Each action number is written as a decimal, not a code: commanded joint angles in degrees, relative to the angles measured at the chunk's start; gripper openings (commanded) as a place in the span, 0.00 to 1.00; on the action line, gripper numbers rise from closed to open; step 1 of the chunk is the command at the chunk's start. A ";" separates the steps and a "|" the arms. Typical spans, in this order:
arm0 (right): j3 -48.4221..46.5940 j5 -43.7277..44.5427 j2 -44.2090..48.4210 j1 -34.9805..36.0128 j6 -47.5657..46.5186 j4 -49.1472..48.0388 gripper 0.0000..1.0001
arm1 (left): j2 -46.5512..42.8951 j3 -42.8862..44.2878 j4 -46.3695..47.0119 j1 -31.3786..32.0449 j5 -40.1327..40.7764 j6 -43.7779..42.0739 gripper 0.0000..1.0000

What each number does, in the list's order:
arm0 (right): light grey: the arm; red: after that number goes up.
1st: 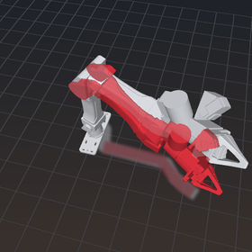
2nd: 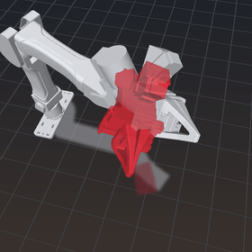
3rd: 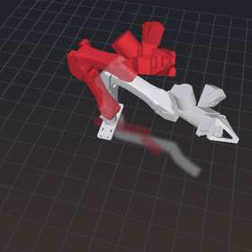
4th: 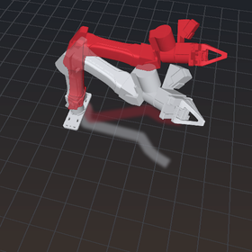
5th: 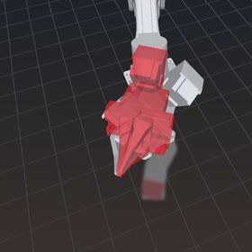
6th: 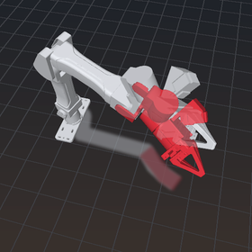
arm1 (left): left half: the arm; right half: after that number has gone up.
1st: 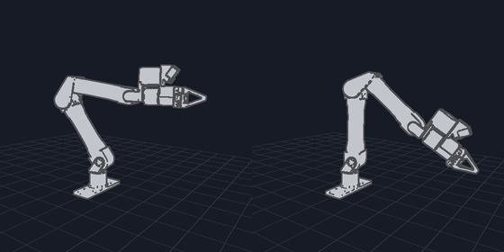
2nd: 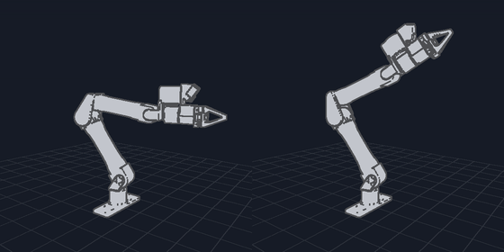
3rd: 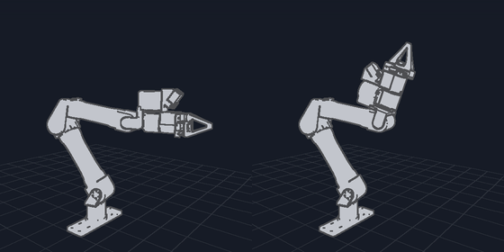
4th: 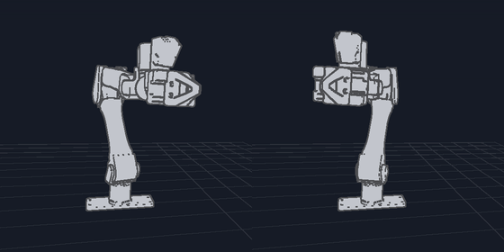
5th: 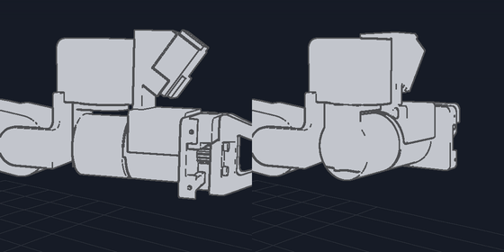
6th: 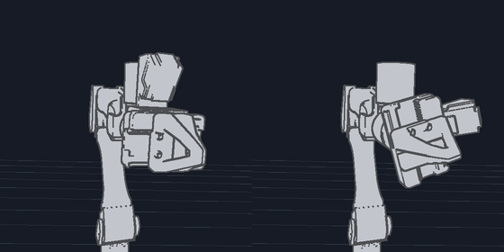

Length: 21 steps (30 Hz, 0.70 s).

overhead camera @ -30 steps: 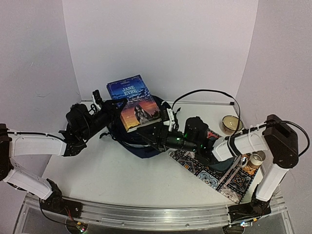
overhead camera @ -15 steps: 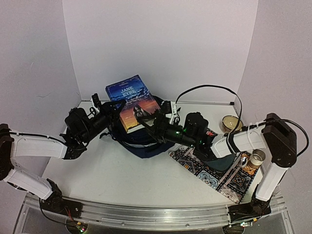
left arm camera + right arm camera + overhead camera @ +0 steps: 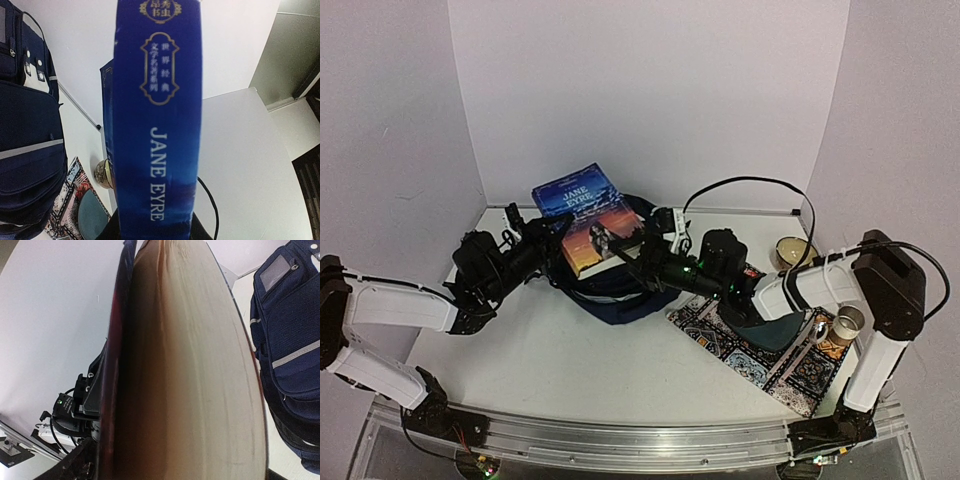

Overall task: Pack the student bag
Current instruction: Pass from the left arm to the right

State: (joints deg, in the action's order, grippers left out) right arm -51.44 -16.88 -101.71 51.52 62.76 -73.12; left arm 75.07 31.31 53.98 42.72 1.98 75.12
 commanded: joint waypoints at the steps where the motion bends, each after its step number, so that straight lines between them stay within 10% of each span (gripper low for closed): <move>1: -1.56 0.63 0.29 -1.78 -0.58 -43.74 0.77 | -1.24 0.64 13.06 2.39 -0.89 2.43 0.00; 11: -2.84 -1.86 0.69 -2.72 -0.57 -44.87 0.65 | 3.67 -0.59 14.69 5.50 3.07 6.30 0.00; 21: -0.38 -7.39 2.27 -3.40 1.34 -44.90 0.32 | 3.50 -2.04 15.46 5.24 5.64 4.19 0.00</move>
State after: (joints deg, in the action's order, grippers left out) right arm -51.44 -18.87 -101.80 47.82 63.93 -71.49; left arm 80.01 28.17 58.64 47.75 6.25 80.77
